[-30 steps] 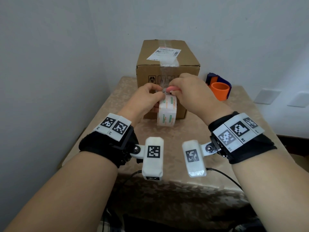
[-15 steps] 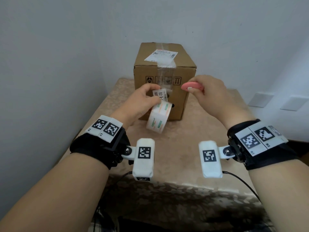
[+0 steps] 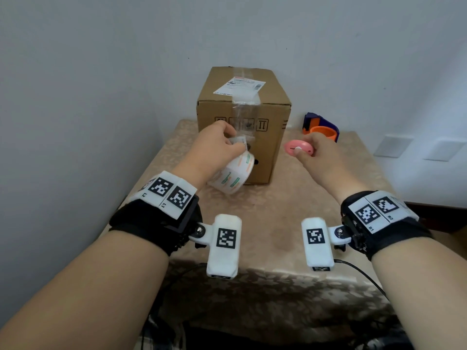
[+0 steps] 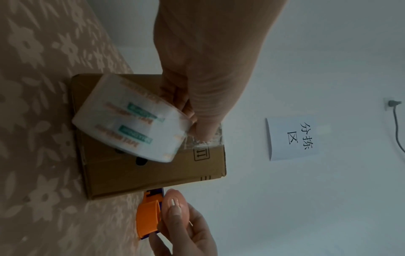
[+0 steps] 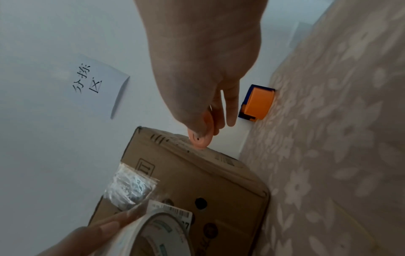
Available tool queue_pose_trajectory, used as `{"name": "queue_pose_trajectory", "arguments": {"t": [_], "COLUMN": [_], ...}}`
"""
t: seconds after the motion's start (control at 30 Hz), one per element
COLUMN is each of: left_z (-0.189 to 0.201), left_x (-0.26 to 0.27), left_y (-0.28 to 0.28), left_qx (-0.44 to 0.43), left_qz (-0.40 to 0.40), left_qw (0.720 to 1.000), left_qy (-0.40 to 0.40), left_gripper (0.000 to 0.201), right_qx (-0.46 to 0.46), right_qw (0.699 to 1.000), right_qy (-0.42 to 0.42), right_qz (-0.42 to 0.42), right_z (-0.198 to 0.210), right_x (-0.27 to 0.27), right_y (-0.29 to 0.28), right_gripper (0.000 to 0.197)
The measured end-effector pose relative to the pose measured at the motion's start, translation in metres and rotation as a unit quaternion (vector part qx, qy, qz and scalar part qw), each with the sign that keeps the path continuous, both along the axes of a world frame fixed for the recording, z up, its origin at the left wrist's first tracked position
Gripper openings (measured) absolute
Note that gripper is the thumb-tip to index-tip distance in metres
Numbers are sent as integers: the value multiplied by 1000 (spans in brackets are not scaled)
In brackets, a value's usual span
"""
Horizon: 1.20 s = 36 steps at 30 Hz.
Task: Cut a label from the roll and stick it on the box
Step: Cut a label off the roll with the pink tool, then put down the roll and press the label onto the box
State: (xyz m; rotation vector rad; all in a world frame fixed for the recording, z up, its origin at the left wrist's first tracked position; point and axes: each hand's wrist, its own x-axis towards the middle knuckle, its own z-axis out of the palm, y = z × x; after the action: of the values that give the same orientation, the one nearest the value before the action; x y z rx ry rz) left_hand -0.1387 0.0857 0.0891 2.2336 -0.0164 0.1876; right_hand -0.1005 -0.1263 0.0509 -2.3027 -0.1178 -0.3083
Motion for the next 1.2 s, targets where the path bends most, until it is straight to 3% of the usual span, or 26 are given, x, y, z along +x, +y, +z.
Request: {"name": "queue_pose_trajectory", "arguments": {"t": [0.2, 0.4, 0.53, 0.77, 0.97, 1.1, 1.2], "left_z": [2, 6, 3, -3, -23, -38, -40], "left_x": [-4, -4, -4, 1, 14, 32, 45], "left_y": [5, -9, -31, -77, -116, -145, -155], "left_qx": [-35, -50, -57, -17, 123, 234, 307], "left_qz": [-8, -75, -152, -207, -231, -269, -272], "left_qw": [999, 994, 986, 978, 964, 931, 906], "left_qy": [-31, -60, -36, 5, -50, -76, -105], "left_gripper": [27, 13, 14, 16, 11, 14, 12], "right_qx": [49, 69, 77, 110, 55, 46, 51], "right_qw": [999, 998, 994, 983, 983, 979, 975], "right_qy": [4, 11, 66, 134, 148, 153, 152], "right_qz": [12, 7, -43, -65, -93, -129, -156], "right_z": [-1, 1, -3, -12, -35, -76, -76], "right_x": [-3, -2, -1, -12, 0, 24, 21], "right_y": [11, 7, -17, -59, -93, -128, -129], "right_gripper": [27, 19, 34, 18, 30, 40, 29]}}
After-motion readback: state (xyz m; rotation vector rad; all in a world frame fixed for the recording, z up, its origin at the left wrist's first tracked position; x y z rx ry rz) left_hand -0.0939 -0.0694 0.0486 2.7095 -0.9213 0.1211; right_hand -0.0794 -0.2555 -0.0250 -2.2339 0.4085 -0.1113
